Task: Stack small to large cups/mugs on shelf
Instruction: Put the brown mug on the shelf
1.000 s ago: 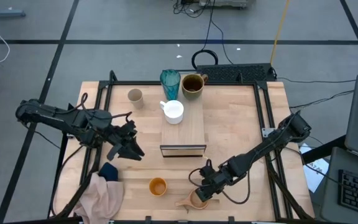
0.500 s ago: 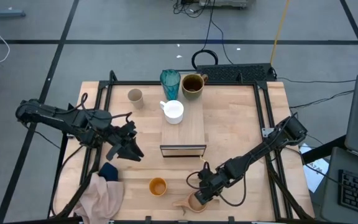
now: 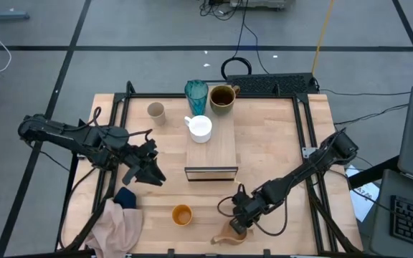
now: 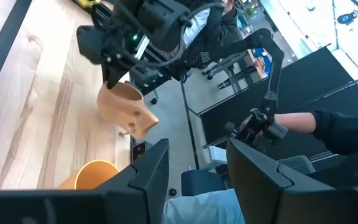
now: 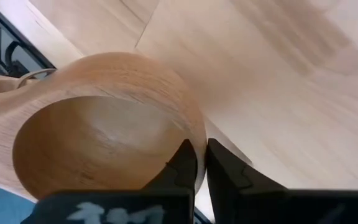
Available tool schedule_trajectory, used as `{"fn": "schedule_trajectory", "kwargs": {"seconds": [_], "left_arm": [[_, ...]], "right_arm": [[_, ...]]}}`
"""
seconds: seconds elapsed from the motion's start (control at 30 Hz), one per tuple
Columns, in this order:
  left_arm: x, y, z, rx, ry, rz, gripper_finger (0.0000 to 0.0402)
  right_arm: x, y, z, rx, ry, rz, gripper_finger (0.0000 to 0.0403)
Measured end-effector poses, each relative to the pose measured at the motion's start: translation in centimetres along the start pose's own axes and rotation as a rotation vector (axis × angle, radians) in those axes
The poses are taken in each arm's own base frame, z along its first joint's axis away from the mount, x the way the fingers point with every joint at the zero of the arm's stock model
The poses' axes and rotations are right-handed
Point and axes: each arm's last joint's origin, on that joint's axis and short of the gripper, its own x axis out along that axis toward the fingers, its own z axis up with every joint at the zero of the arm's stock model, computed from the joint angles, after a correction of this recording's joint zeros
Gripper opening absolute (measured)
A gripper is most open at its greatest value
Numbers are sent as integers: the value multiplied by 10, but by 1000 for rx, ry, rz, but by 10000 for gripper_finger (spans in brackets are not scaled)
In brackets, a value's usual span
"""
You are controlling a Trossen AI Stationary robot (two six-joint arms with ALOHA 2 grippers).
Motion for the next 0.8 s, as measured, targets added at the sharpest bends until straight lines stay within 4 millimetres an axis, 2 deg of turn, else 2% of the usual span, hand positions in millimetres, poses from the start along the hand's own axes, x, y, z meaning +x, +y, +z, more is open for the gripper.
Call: {"fn": "schedule_trajectory", "kwargs": {"seconds": [0.2,0.43,0.57,0.8], "left_arm": [[-1,1,1,19,11,-12,159],[-4,5,6,14,19,-24,159],[-6,8,8,9,19,-22,159],[-7,10,10,-8,15,-22,159]], "right_arm": [[-48,-6,4,2,-97,-9,8],[-109,-23,9,-53,-196,-17,8],[-139,-34,11,-172,-225,-9,8],[-195,-54,17,-370,-240,-113,8]]}}
